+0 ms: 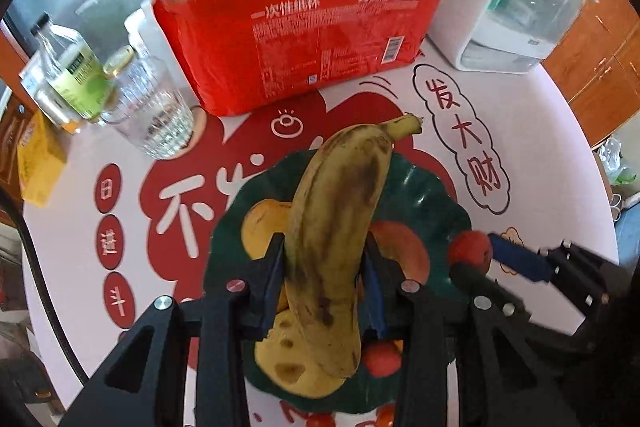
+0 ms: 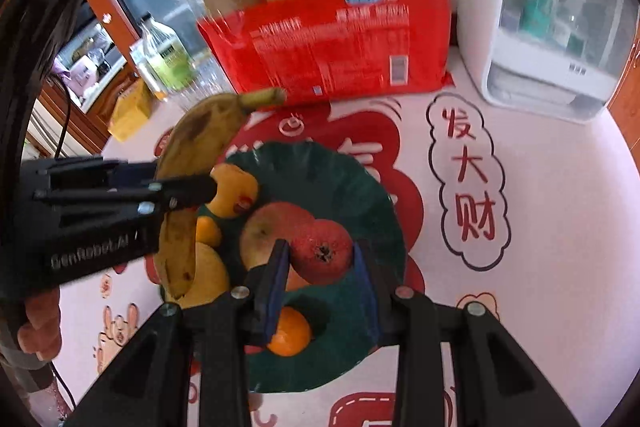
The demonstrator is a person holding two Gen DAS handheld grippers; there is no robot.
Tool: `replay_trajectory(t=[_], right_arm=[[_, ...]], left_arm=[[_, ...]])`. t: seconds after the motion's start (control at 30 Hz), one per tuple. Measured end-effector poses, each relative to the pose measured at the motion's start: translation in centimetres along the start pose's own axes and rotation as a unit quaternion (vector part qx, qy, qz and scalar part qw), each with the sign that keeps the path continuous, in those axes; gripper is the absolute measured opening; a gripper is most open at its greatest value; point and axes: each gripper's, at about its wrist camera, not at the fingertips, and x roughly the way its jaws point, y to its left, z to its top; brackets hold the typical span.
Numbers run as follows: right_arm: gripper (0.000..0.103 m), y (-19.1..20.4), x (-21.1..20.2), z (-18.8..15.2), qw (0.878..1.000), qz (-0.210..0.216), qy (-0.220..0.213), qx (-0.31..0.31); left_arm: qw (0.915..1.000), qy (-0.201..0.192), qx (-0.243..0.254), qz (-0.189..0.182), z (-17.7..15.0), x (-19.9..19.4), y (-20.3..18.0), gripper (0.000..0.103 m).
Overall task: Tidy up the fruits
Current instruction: 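Lower the banana and red fruit onto the plate and open both tools, then withdraw both tools from the plate toward the two cherry tomatoes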
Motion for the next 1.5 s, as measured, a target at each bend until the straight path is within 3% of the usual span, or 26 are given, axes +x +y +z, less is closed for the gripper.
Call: replay_trajectory(t=[0.53, 0.8, 0.93, 1.0, 1.07, 1.5], right_arm=[[0.034, -0.4, 3.7, -1.4, 0.998, -0.034, 0.038, -0.021], [0.034, -0.4, 4.3, -2.0, 0.997, -0.046, 0.05, -0.027], [0.038, -0.2, 3.7, -2.2, 0.997, -0.046, 0.045, -0.037], [0.047, -0.1, 3.2, -2.3, 0.997, -0.046, 0.038, -0.04], [0.05, 0.0, 2.6, -2.5, 0.997, -0.048, 0.031, -0.042], [0.05, 1.4, -2.3, -3.4, 0.998, -0.038, -0.001, -0.046]], left_arm=[[0.9996, 0.025, -0.003, 0.012, 0.2, 3.0, -0.9, 0.038], [0.9997, 0.01, 0.005, 0.021, -0.1, 1.8, -1.3, 0.064], [0.9999, 0.0, -0.002, 0.014, -0.5, 0.7, -0.9, 0.071], [0.9999, -0.008, -0.003, 0.01, -0.8, -0.2, -0.9, 0.073], [0.9998, -0.016, -0.002, 0.011, -1.1, -1.2, -0.9, 0.075], [0.9987, -0.047, -0.013, 0.013, -5.5, -7.6, -0.5, 0.077]])
